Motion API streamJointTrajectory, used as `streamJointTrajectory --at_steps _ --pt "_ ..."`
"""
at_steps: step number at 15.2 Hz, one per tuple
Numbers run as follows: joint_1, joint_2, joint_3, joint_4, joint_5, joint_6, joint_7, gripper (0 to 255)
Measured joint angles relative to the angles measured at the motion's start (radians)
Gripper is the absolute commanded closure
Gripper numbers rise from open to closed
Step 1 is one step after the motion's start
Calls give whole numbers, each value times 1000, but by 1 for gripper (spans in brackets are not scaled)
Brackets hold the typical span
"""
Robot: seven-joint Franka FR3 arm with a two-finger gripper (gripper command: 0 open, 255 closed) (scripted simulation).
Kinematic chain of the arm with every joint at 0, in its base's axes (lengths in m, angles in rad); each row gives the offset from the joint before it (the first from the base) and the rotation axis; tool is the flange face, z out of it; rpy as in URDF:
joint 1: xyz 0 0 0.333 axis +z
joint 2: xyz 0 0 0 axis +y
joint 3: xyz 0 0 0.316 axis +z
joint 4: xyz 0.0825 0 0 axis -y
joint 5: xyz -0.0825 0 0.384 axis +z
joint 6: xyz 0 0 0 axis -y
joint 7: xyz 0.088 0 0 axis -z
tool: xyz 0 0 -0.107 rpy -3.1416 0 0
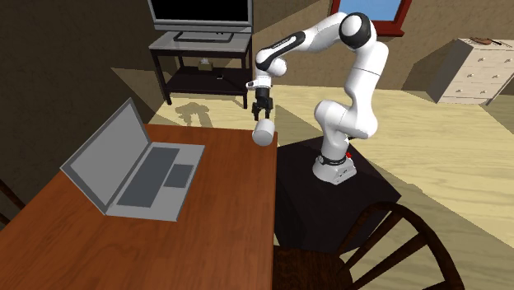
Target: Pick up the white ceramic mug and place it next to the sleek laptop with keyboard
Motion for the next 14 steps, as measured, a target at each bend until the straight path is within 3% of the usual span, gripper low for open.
streamJointTrajectory --at_steps 1,3,5,8,9,10,12,13,14 --pt "37 4 -40 15 21 -15 -12 0" --pt "63 40 -56 24 39 -23 -39 0" --pt "62 79 -59 16 36 -53 -70 0" --pt "113 95 -98 -54 37 -102 -89 0" --pt "101 114 -87 -66 50 -94 -102 0" --pt "143 101 -121 -48 48 -108 -92 255" --pt "274 28 -225 5 13 -163 -43 255" --pt "307 12 -242 14 11 -192 -27 255" --pt "301 27 -225 2 26 -218 -27 255"
